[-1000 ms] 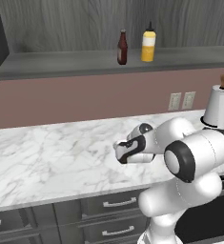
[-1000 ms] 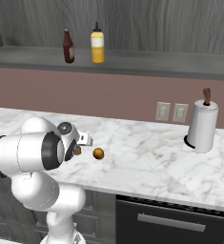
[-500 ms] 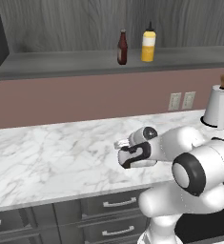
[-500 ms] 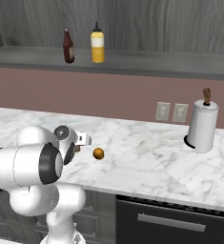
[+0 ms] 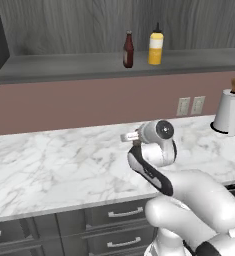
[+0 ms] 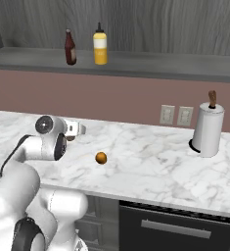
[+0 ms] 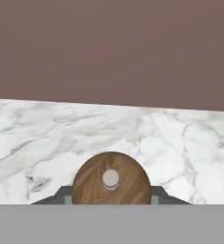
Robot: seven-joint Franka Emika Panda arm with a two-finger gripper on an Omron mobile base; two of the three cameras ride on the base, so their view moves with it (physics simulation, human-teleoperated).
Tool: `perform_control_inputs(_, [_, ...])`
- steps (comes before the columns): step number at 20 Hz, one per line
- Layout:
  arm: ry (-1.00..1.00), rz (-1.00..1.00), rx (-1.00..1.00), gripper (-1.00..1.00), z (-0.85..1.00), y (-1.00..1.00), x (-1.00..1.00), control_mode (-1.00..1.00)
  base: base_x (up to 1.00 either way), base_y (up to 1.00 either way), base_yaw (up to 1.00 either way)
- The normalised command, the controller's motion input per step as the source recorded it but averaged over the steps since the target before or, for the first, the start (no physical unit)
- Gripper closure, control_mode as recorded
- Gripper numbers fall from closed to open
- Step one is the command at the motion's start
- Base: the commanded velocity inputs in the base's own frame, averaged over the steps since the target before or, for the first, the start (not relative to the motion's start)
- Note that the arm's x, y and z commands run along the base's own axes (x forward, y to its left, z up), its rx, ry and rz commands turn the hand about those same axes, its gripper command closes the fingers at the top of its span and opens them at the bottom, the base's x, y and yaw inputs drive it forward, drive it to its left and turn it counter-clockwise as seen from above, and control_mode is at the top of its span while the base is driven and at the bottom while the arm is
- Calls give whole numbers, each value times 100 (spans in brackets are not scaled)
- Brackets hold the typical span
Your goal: There are various items on the counter. Only move the condiments/shakers into the cabinet.
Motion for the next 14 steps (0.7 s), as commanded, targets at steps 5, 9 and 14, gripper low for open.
perform_control_inputs(5, [0, -10, 0, 100, 100, 0, -86, -100, 0, 0, 0])
perform_control_inputs(9, [0, -4, 0, 100, 100, 0, -99, -100, 0, 0, 0])
perform_control_inputs(14, [3, 0, 0, 100, 100, 1, -98, -100, 0, 0, 0])
